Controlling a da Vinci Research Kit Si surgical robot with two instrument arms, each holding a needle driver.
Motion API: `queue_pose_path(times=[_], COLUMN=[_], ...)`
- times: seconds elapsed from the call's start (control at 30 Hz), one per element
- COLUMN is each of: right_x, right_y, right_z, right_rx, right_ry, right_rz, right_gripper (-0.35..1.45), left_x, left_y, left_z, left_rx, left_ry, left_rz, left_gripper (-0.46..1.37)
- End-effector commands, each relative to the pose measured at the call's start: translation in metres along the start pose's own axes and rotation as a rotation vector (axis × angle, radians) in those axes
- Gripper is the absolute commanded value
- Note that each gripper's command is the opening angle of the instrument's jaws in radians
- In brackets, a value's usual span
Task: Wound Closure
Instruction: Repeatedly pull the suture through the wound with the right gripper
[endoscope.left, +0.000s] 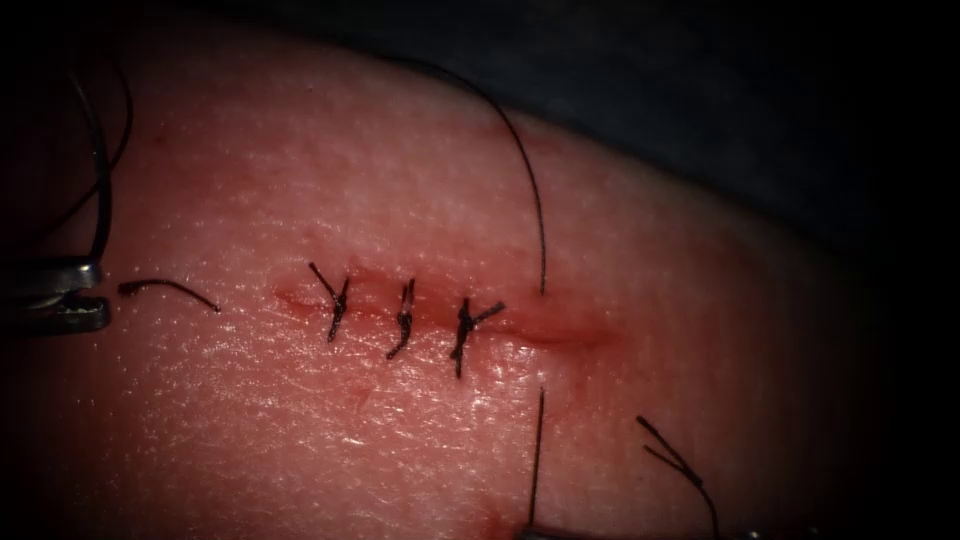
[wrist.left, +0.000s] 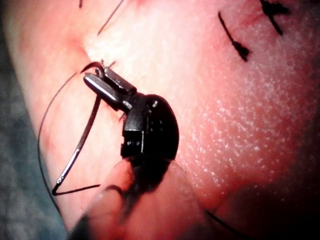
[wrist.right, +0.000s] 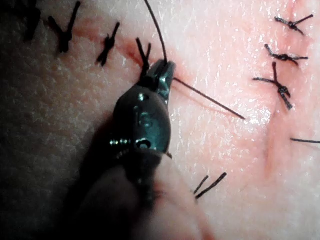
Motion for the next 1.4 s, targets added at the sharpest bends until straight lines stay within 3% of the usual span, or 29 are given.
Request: queue_pose_path(times=[0.03, 0.27, 0.5, 0.9, 1.13, 1.33, 1.37, 1.4], right_x=[0.0003, 0.0029, 0.0067, 0.0152, 0.0186, 0.0192, 0.0191, 0.0190], right_y=[-0.0006, -0.0050, -0.0106, -0.0205, -0.0238, -0.0233, -0.0228, -0.0224], right_z=[0.0002, 0.0011, 0.0023, 0.0056, 0.0071, 0.0076, 0.0075, 0.0073], right_rx=[0.012, 0.066, 0.128, 0.253, 0.338, 0.380, 0.368, 0.339], right_ry=[0.003, 0.016, 0.029, 0.069, 0.100, 0.133, 0.123, 0.115], right_rz=[-0.003, -0.010, -0.020, -0.055, -0.003, -0.003, -0.007, -0.008], right_gripper=[-0.35, -0.35, -0.35, -0.35, -0.35, -0.35, -0.10, 0.36], left_x=[0.0000, 0.0000, 0.0000, 0.0000, 0.0001, 0.0001, 0.0001, 0.0001], left_y=[0.0000, 0.0000, 0.0001, 0.0002, 0.0001, 0.0001, 0.0001, 0.0001], left_z=[0.0000, 0.0000, 0.0002, 0.0002, 0.0002, 0.0002, 0.0002, 0.0001], left_rx=[-0.011, -0.010, -0.011, -0.013, -0.013, -0.013, -0.013, -0.013], left_ry=[0.000, 0.000, 0.001, 0.000, 0.000, 0.000, 0.000, 0.000], left_rz=[0.000, 0.000, 0.001, 0.002, 0.001, 0.001, 0.001, 0.001], left_gripper=[-0.35, -0.35, -0.35, -0.35, -0.35, -0.35, -0.35, -0.35])
